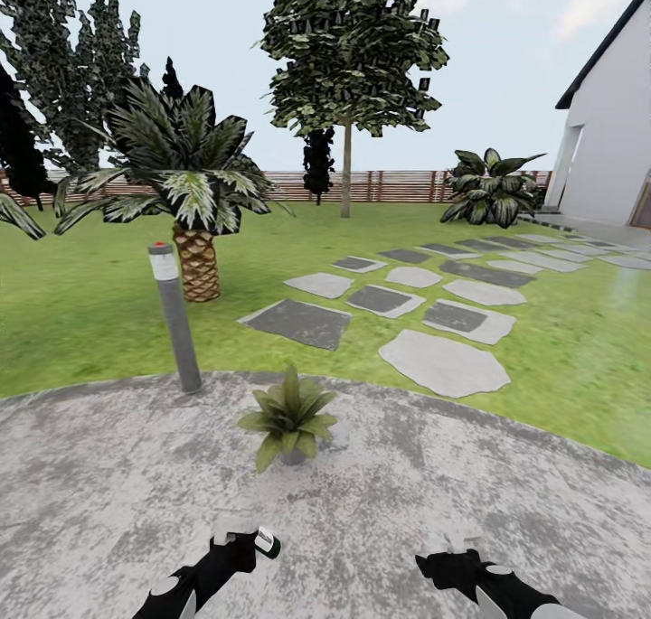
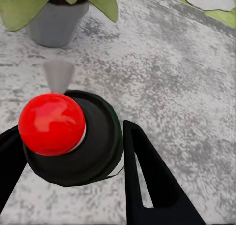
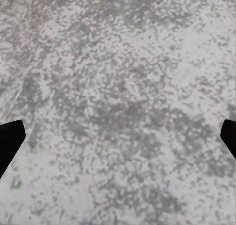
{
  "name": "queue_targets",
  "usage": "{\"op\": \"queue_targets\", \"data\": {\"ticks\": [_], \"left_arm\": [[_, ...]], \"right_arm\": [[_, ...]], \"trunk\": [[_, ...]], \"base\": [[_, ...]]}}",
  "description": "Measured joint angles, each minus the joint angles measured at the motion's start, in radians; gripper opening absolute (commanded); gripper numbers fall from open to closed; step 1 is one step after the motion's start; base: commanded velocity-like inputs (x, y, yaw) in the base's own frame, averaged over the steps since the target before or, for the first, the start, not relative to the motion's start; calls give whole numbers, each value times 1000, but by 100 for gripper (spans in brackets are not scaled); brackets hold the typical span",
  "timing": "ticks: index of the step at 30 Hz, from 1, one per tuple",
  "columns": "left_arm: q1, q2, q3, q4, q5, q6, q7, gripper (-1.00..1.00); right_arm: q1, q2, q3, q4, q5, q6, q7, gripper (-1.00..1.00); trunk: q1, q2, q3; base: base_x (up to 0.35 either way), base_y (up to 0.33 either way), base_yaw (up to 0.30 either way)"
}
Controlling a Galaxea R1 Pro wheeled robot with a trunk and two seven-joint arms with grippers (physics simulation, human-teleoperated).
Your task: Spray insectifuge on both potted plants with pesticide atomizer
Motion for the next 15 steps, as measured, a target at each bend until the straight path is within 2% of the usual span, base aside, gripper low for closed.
{"op": "queue_targets", "data": {"ticks": [8,15], "left_arm": [[0,0,-1,0,0,0,0,-100],[0,0,0,0,0,0,0,-100]], "right_arm": [[0,0,0,0,0,0,3,100],[0,0,0,0,0,0,4,100]], "trunk": [[0,0,1],[0,0,6]], "base": [[0,314,-21],[0,313,-190]]}}
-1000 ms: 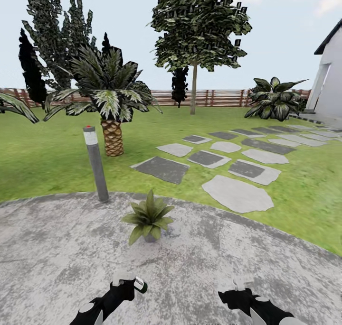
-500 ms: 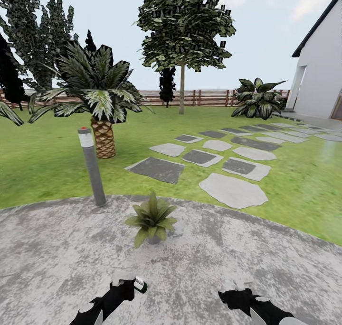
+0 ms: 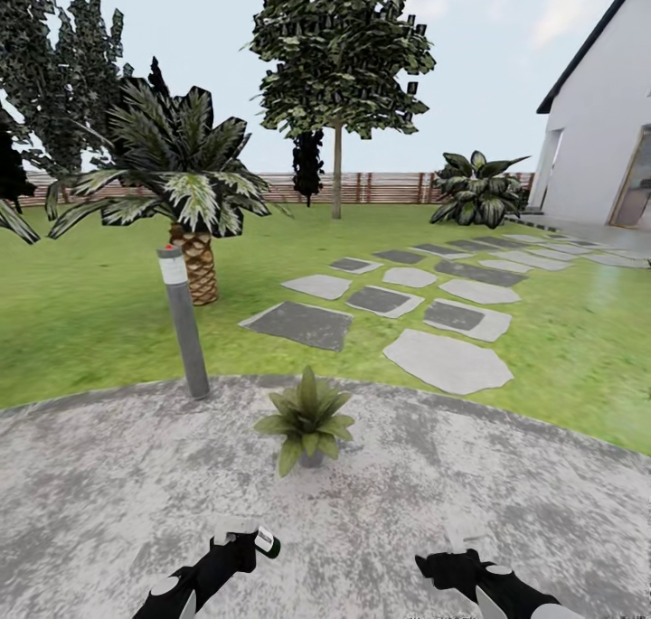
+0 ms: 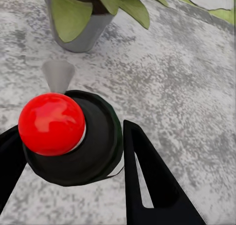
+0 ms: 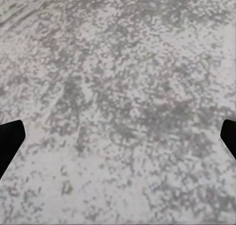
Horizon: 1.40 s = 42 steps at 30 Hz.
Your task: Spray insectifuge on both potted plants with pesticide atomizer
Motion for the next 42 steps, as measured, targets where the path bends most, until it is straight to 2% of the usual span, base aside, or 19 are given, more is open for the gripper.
{"op": "queue_targets", "data": {"ticks": [7,20,32,42], "left_arm": [[0,0,0,1,0,-1,0,-100],[0,0,0,1,0,-1,1,-100],[0,0,0,0,0,0,1,-100],[0,0,0,0,0,0,0,-100]], "right_arm": [[0,0,0,0,0,0,0,100],[0,0,0,0,0,0,2,100],[0,0,-1,0,0,0,1,100],[0,0,0,0,0,0,0,100]], "trunk": [[0,0,6],[0,0,18],[0,0,29],[0,0,37]], "base": [[0,216,-222],[13,44,-223],[158,256,-223],[16,277,-168]]}}
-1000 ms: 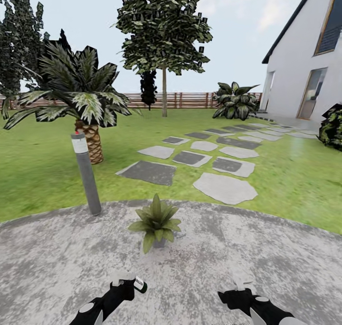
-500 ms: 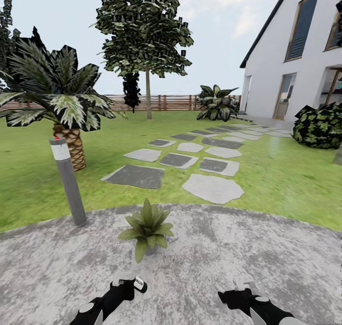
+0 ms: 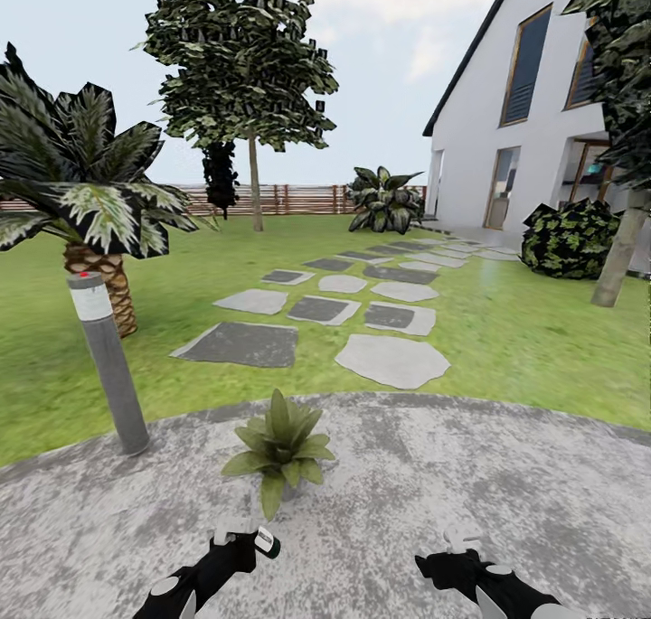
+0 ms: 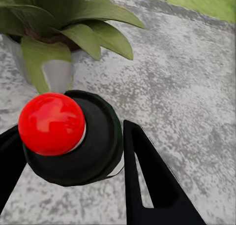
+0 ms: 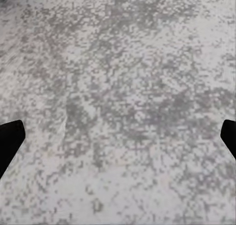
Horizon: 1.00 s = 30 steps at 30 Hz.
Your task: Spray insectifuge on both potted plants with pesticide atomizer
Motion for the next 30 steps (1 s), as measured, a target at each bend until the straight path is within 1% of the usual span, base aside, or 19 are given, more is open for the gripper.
{"op": "queue_targets", "data": {"ticks": [12,24,30], "left_arm": [[0,0,0,0,0,0,0,-100],[0,0,0,1,0,-1,1,-100],[0,0,0,1,0,0,1,-100]], "right_arm": [[0,0,0,0,0,0,0,100],[0,0,-1,0,0,0,1,100],[0,0,-1,0,0,0,0,100]], "trunk": [[0,0,0],[0,0,0],[0,0,4]], "base": [[1,286,-3],[57,286,-1],[3,279,-120]]}}
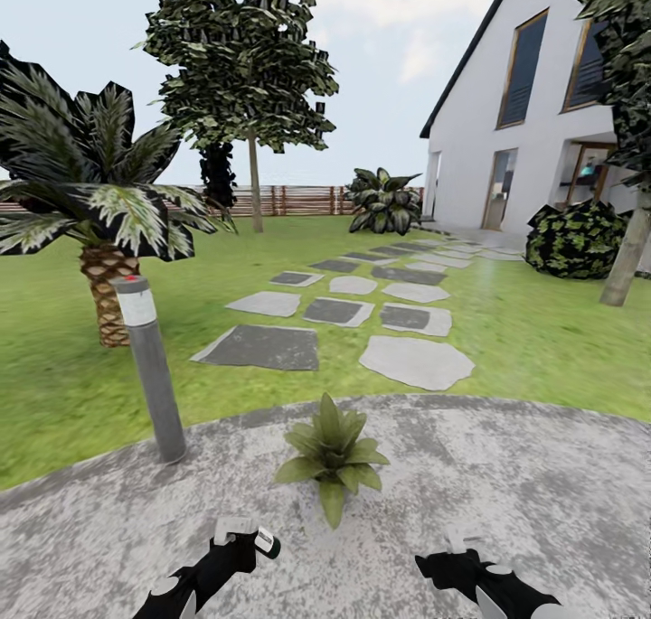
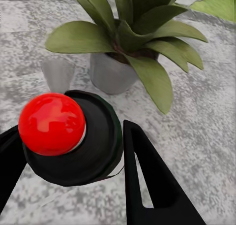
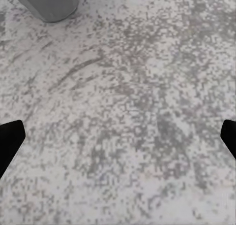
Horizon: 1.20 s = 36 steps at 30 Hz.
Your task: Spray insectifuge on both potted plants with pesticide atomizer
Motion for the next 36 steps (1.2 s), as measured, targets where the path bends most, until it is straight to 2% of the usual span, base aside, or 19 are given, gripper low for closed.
{"op": "queue_targets", "data": {"ticks": [13,26,36], "left_arm": [[0,0,0,0,0,0,1,-100],[0,0,2,0,0,0,1,-100],[0,0,1,0,0,0,1,-100]], "right_arm": [[0,0,0,0,0,0,0,100],[0,0,0,0,0,0,0,100],[0,0,0,0,0,0,0,100]], "trunk": [[0,0,15],[0,0,29],[-5,2,72]], "base": [[20,247,-182],[10,18,-173],[0,0,-47]]}}
